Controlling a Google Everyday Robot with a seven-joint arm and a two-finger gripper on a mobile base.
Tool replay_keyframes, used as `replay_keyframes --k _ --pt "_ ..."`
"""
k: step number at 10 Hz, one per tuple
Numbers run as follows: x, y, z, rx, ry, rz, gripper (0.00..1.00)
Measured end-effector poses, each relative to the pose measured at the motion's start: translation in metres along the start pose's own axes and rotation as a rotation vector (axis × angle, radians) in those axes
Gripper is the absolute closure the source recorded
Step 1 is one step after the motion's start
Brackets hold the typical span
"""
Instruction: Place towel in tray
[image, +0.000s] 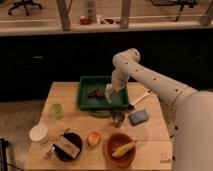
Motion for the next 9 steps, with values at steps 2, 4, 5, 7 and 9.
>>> replay_keyframes --k 2,4,5,7,9 --pt "0.006 0.002 0.009 -0.008 -0.012 0.007 1.0" --pt "0.006 0.001 0.02 -0.016 -0.024 0.01 1.0" --pt "0.005 0.001 0.023 -0.014 -0.029 0.01 1.0" --pt "0.005 0.001 0.03 0.002 -0.04 0.013 1.0" --pt "0.002 -0.002 0.036 0.021 -0.051 0.01 1.0"
